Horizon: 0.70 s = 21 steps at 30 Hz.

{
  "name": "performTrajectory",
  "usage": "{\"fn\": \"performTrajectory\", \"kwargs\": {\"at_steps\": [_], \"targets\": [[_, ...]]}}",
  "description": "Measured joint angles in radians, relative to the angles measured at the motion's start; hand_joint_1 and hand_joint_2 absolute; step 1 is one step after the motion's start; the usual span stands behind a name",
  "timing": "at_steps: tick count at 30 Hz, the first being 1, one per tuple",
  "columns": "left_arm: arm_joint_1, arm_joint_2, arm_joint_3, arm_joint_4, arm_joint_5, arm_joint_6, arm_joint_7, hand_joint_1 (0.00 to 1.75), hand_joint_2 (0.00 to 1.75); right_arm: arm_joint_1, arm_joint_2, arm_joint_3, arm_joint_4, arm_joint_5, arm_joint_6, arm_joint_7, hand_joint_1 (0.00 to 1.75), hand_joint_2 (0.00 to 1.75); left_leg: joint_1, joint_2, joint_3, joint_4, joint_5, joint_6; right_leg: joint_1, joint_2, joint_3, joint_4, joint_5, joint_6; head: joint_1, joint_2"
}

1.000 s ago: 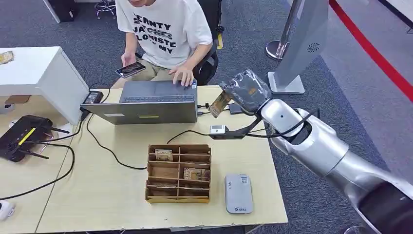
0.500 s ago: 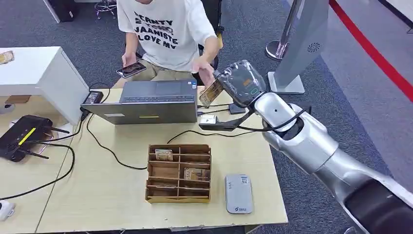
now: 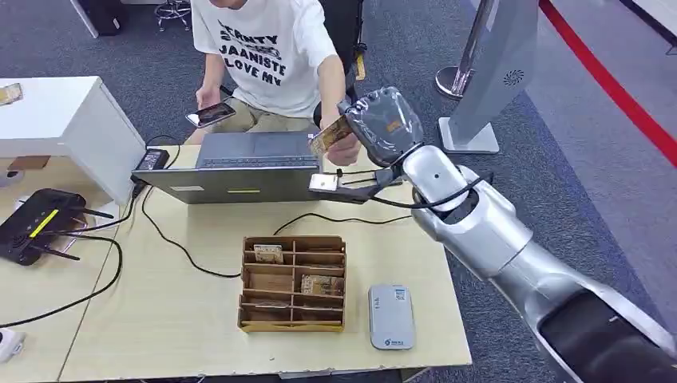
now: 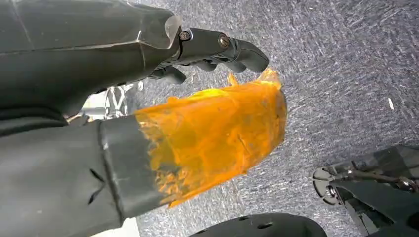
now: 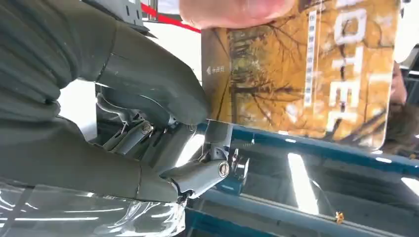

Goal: Pass the card to the sensor for recognition and then transmit it.

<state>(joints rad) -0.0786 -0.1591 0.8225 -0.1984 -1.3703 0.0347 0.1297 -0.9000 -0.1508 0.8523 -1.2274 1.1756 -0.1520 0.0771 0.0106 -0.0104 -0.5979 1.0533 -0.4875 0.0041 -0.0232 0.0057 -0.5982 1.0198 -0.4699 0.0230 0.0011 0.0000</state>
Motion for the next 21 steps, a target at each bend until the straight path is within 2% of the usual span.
{"fn": "performTrajectory", "kwargs": {"at_steps": [8,9,10,21], "targets": [[-0.003,-0.002,-0.008,0.0,-0.003,0.0,0.0,0.0,0.0,0.019,0.025,-0.015,0.037,0.023,-0.03,0.009,1.75,1.75,0.0,0.0,0.0,0.0,0.0,0.0,0.0,0.0,0.0,0.0,0.0,0.0,0.0,0.0],[-0.004,-0.002,-0.008,0.0,-0.003,0.0,0.0,0.0,0.0,0.02,0.025,-0.015,0.04,0.023,-0.031,0.009,1.61,1.75,0.0,0.0,0.0,0.0,0.0,0.0,0.0,0.0,0.0,0.0,0.0,0.0,0.0,0.0],[-0.004,-0.002,-0.008,0.0,-0.003,0.0,0.0,0.0,0.0,0.021,0.027,-0.015,0.041,0.023,-0.033,0.009,0.0,1.75,0.0,0.0,0.0,0.0,0.0,0.0,0.0,0.0,0.0,0.0,0.0,0.0,0.0,0.0],[-0.007,-0.002,-0.008,0.0,-0.003,0.0,0.0,0.0,0.0,0.033,0.036,-0.024,0.049,0.042,-0.034,0.009,0.0,1.75,0.0,0.0,0.0,0.0,0.0,0.0,0.0,0.0,0.0,0.0,0.0,0.0,0.0,0.0]]}}
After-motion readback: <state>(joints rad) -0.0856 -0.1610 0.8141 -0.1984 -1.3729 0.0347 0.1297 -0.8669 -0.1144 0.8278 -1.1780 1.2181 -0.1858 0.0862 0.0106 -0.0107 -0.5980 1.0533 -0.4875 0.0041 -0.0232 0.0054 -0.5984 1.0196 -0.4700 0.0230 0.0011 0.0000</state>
